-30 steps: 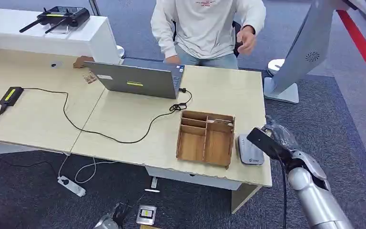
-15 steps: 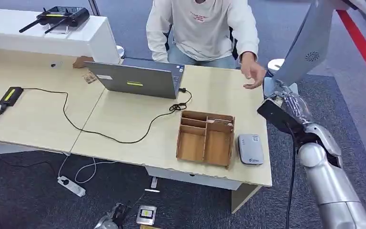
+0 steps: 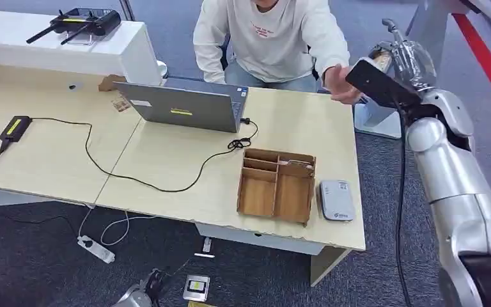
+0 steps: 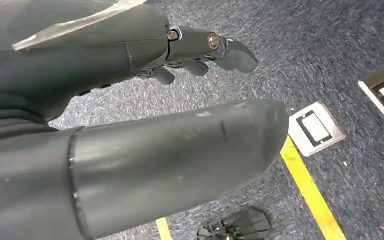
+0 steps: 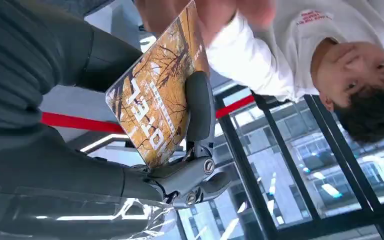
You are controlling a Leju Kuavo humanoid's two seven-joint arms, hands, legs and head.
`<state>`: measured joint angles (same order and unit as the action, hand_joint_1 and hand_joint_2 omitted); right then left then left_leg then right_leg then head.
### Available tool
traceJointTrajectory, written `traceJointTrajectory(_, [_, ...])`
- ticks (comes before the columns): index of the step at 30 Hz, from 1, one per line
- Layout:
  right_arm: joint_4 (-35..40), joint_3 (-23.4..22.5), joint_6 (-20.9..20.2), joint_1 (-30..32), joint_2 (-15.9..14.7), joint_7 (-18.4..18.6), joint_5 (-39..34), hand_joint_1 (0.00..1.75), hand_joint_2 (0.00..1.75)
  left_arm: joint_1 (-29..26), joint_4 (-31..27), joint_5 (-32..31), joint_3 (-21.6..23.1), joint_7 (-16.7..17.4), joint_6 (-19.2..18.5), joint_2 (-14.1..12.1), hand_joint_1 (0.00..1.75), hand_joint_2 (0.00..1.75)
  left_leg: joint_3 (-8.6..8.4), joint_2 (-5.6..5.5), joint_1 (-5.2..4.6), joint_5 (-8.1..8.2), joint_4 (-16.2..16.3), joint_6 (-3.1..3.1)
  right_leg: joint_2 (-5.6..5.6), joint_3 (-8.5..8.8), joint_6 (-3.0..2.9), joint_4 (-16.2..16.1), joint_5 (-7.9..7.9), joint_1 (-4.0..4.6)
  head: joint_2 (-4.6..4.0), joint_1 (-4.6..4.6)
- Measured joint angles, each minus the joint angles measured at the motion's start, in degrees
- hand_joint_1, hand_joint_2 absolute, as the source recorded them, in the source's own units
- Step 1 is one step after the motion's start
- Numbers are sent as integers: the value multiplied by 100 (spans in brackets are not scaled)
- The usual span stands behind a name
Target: Pass the card to the sensor for recognition and then transmit it.
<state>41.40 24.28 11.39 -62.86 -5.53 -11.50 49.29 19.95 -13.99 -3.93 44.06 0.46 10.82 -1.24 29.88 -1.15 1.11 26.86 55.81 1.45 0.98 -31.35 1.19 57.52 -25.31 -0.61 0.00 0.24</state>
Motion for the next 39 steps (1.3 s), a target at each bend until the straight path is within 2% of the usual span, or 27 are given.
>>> traceJointTrajectory(6, [-742, 182, -72, -254, 370, 105, 138, 175, 175, 17, -2, 0, -2, 37, -9, -22, 0, 0, 0, 0, 3, 0, 0, 0, 0, -4, 0, 0, -1, 2, 0, 0])
traceJointTrajectory(18, [-1393, 339, -258, -310, 811, 59, 149, 171, 175, -18, -2, 223, -87, 68, -46, -76, 0, 0, 27, -1, 2, 2, 0, 2, -7, -26, 1, 0, -4, 2, 0, 2])
traceJointTrajectory(19, [-1424, 341, -267, -311, 844, 59, 166, 16, 175, -31, -2, 238, -100, 68, -54, -83, 0, 0, 27, -1, 2, 3, 0, 2, -7, -27, 1, 1, -4, 2, 0, 0])
traceJointTrajectory(20, [-1454, 345, -275, -312, 870, 59, 171, 0, 175, -41, -2, 249, -103, 68, -61, -96, 0, 0, 28, -1, 3, 4, 0, 3, -7, -28, 1, 1, -5, 2, 0, 2])
traceJointTrajectory(28, [-1601, 420, -39, -334, 1019, -94, 92, 0, 175, -80, -2, 256, -164, 68, -111, -162, 0, 0, 25, 0, 2, 6, 0, 0, -6, -26, 2, 0, -10, 2, 0, 2])
traceJointTrajectory(34, [-1594, 420, 81, -411, 1023, -254, -359, 0, 175, -75, -2, 195, -199, 98, -186, -203, 0, 0, 19, 0, 1, 2, 2, 1, -6, -22, 1, 0, -3, 1, 0, 4])
traceJointTrajectory(39, [-1559, 420, 79, -440, 973, -293, -446, 0, 175, -95, -4, 188, -210, 24, -111, -214, 0, 0, 17, 0, 1, 2, 3, 2, -4, -22, 1, 0, -2, 1, 0, 2])
